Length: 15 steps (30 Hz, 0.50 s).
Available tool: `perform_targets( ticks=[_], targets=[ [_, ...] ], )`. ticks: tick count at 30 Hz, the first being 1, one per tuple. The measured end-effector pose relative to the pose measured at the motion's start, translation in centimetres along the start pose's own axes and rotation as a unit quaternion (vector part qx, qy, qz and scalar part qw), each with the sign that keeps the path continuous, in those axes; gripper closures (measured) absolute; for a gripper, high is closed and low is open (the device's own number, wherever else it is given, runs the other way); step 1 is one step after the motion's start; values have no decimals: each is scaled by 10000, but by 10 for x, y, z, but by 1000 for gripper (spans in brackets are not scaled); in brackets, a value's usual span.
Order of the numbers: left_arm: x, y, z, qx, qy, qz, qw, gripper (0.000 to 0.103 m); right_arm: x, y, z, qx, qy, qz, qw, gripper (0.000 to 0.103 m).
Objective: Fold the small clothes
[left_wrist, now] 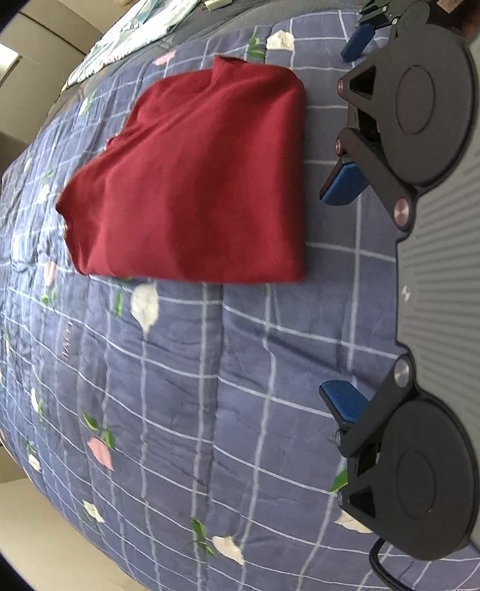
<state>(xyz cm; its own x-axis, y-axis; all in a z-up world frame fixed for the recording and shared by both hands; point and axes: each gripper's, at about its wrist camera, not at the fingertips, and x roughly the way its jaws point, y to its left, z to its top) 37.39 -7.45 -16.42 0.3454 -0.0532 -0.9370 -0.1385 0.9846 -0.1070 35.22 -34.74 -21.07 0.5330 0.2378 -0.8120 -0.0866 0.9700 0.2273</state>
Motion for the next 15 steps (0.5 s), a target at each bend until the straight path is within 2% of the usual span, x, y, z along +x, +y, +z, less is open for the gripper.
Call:
perform_targets(
  ticks=[3, 6, 15],
  targets=[
    [-2, -3, 12, 22, -149, -17, 9999, 0, -9, -16, 14, 321, -296, 416, 9982, 0],
    [-2, -4, 29, -34, -286, 10, 9996, 0, -7, -31, 34, 513, -561, 593, 9953, 0],
    [24, -4, 90, -36, -717, 187, 9972, 0, 49, -61, 101, 1220, -562, 1268, 9828, 0]
  ],
)
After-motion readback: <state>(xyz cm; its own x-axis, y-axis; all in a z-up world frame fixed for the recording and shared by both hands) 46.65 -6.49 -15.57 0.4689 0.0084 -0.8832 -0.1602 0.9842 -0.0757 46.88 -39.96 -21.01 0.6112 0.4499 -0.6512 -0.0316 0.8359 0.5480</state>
